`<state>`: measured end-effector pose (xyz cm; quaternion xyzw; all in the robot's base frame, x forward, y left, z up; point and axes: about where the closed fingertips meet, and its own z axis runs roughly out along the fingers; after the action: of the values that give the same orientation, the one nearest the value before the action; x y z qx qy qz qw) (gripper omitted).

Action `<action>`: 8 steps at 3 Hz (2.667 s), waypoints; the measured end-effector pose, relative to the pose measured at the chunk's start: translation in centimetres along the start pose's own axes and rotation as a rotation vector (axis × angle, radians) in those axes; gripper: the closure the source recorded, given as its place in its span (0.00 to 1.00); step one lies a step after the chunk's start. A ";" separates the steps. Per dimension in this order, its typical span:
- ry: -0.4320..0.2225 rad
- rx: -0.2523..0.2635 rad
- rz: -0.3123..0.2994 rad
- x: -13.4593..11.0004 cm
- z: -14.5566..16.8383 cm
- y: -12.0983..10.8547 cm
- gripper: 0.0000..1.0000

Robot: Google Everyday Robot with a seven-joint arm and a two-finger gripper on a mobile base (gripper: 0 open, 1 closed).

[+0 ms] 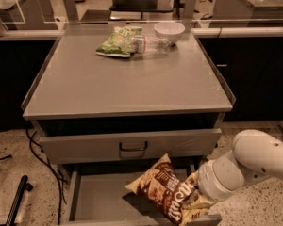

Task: Place brown chip bag into middle drawer

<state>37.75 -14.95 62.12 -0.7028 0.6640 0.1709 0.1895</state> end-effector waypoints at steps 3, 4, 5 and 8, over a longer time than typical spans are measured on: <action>0.001 -0.101 0.088 4.4 8.6 -2.4 1.00; -0.006 -0.069 0.062 4.4 9.3 -2.7 1.00; -0.018 0.001 0.019 4.0 9.9 -3.6 1.00; -0.094 0.177 -0.041 5.1 14.2 -9.8 1.00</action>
Offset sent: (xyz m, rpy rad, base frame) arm 0.0316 0.0001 -0.1012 -0.0281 0.1664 -0.0461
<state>48.01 -11.94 47.62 -0.6879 0.6524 0.1406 0.2852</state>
